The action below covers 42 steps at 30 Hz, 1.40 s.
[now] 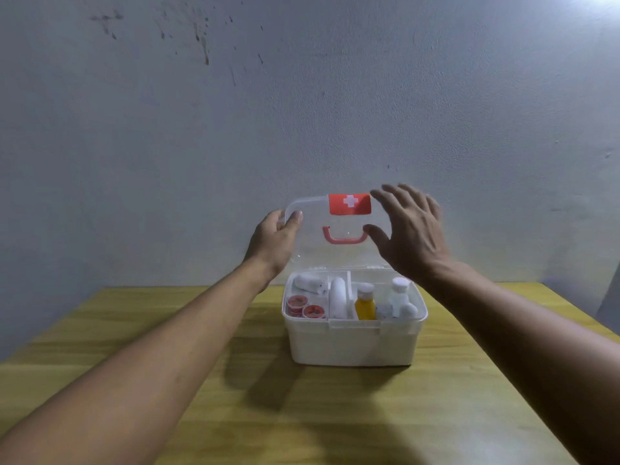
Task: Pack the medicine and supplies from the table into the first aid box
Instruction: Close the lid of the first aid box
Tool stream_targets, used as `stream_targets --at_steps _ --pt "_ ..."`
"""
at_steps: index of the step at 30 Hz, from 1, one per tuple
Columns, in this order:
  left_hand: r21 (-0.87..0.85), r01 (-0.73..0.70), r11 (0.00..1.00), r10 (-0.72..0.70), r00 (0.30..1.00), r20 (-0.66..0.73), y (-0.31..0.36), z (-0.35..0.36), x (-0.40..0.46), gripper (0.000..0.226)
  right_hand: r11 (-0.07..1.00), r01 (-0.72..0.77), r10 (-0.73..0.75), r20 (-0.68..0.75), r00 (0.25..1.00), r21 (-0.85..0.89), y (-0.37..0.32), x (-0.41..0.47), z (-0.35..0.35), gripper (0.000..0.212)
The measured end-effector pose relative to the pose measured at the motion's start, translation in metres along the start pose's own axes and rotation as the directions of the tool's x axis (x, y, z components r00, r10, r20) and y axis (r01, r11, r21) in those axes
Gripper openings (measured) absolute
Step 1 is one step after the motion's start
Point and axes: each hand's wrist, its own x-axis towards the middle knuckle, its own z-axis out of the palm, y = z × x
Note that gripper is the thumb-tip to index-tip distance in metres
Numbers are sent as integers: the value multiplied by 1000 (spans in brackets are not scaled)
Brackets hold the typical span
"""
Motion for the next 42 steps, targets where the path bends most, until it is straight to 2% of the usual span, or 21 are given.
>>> stream_targets --at_steps 2,3,13,15,22,25,27,29,33,36,42 --pt "22 -23 999 24 1000 -5 -3 -2 -4 32 998 56 -56 -4 998 -10 -3 -4 -3 51" --pt "26 -27 999 27 1000 -4 -3 -4 -7 28 997 79 -79 -1 997 -16 -4 -6 -5 49" --pt "93 2 996 -2 1000 1 1 -14 -29 50 977 190 -187 38 982 -95 -9 -21 -30 38" --pt "108 9 994 -10 1000 9 3 -16 -35 48 977 198 -195 40 980 -83 -11 -27 -34 31" --pt "175 -1 985 -13 997 76 2 -23 -60 50 981 195 -194 125 973 2 -21 -57 -50 27" --pt "294 -67 954 45 996 81 3 -23 -72 48 977 208 -215 205 955 54 -23 -76 -51 26" --pt "378 -140 915 103 988 118 3 -23 -81 50 976 200 -216 276 937 85 -22 -89 -54 31" --pt "441 -211 873 137 972 193 1 -22 -87 56 980 167 -195 350 916 110 -21 -98 -57 46" --pt "531 -281 799 130 944 304 -6 -17 -96 69 994 35 -76 436 897 102 -19 -101 -54 66" --pt "588 -305 749 136 939 315 -9 -13 -101 78 998 -42 10 487 873 55 -18 -100 -49 77" --pt "684 -345 643 225 939 261 -15 -4 -112 93 997 -71 48 506 861 26 -19 -104 -45 89"
